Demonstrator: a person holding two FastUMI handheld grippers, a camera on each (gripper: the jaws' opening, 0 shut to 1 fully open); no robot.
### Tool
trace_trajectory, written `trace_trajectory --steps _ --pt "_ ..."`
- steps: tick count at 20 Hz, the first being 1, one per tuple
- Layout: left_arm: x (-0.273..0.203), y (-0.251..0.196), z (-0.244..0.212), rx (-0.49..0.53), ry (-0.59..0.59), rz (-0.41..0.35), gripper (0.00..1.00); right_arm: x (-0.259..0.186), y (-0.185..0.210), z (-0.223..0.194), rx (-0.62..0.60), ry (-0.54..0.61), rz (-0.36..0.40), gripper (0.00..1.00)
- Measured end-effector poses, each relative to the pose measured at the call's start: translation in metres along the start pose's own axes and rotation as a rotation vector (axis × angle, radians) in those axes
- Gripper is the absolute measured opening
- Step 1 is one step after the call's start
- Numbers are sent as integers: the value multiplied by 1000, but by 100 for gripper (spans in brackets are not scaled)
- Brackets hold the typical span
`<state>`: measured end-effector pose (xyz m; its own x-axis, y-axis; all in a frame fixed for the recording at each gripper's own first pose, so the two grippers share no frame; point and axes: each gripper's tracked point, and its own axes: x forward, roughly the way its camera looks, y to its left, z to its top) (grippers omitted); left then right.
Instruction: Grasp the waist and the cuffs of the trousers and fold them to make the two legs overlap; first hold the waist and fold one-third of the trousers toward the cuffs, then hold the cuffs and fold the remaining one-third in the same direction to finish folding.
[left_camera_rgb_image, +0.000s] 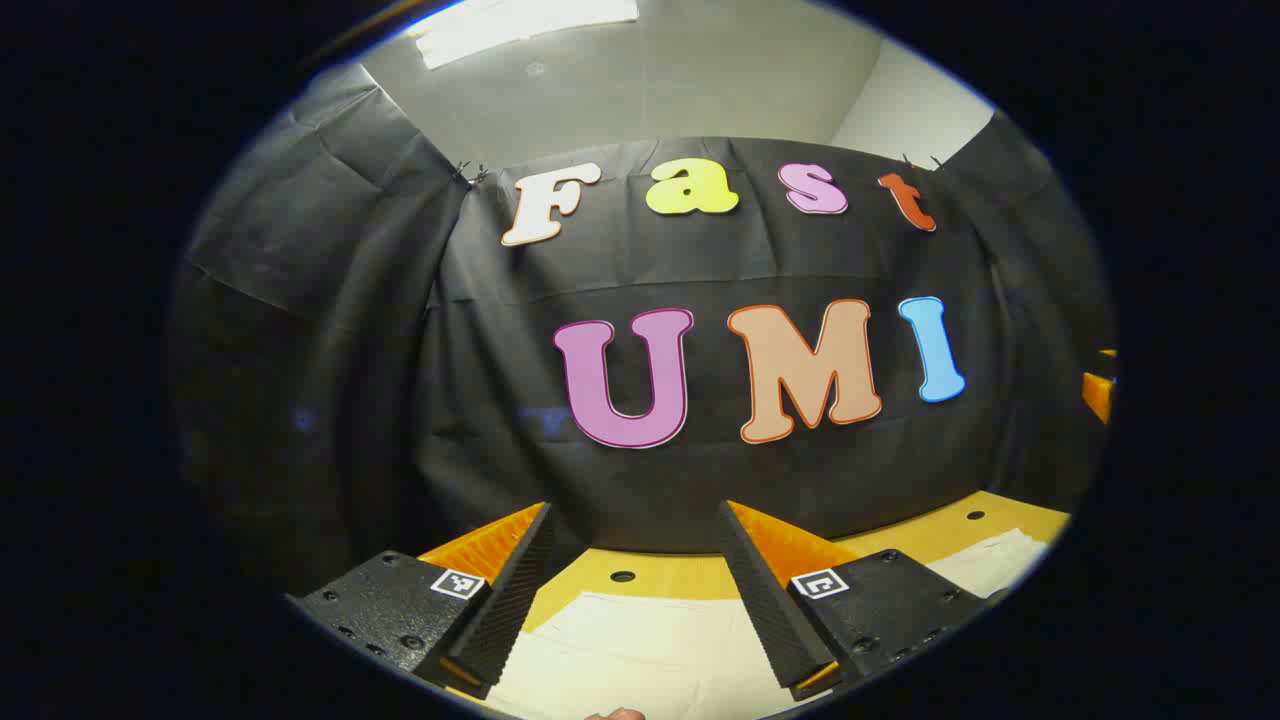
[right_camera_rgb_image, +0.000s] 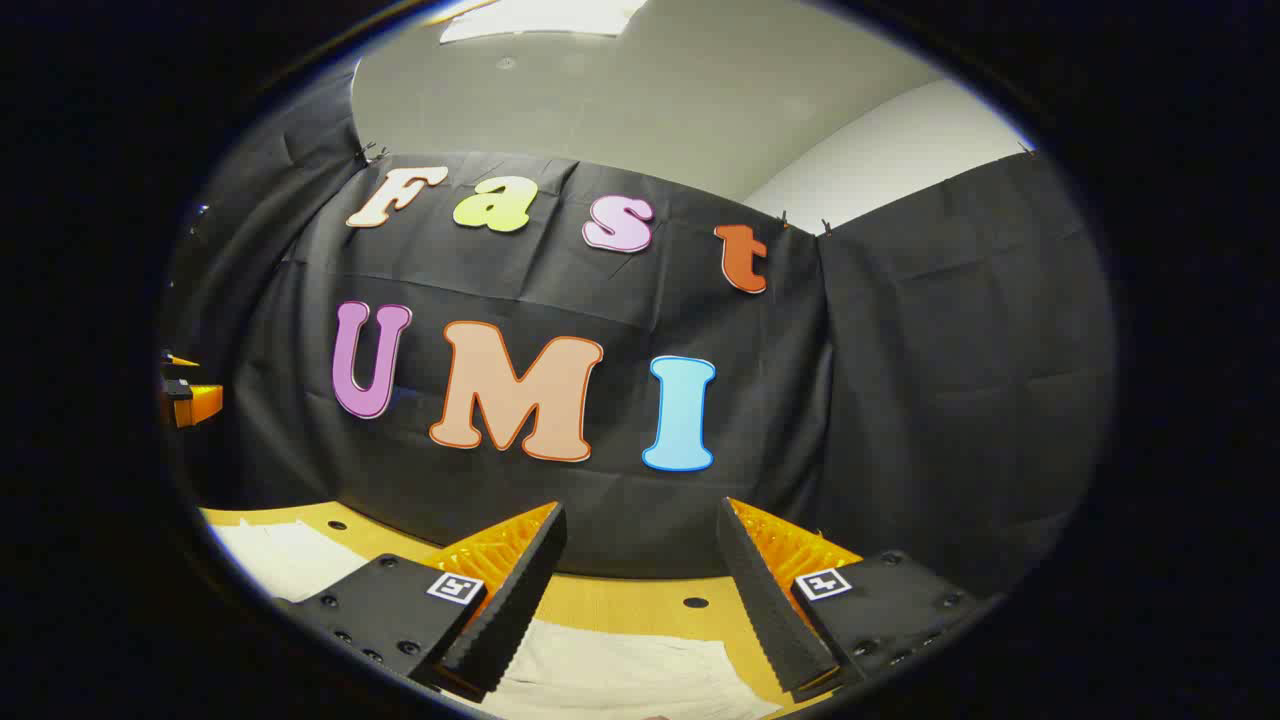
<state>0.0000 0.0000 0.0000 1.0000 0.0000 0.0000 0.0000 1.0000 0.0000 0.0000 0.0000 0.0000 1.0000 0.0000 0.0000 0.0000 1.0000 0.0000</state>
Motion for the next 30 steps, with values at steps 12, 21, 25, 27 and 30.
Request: trace_trajectory --steps 12,21,25,27,30 --pt "-1 -6 11 9 -19 5 94 1 -9 0 -9 4 -5 97" --pt "-2 -2 7 7 -11 22 94 2 -17 -3 -27 1 -9 98" --pt "-2 -2 7 10 -6 27 94 2 -22 -12 -45 19 0 97" --pt "-2 -4 6 13 -5 26 94 2 -25 -18 -67 32 10 97" --pt "-1 -6 5 15 -2 27 94 0 -34 -29 -137 43 16 98"
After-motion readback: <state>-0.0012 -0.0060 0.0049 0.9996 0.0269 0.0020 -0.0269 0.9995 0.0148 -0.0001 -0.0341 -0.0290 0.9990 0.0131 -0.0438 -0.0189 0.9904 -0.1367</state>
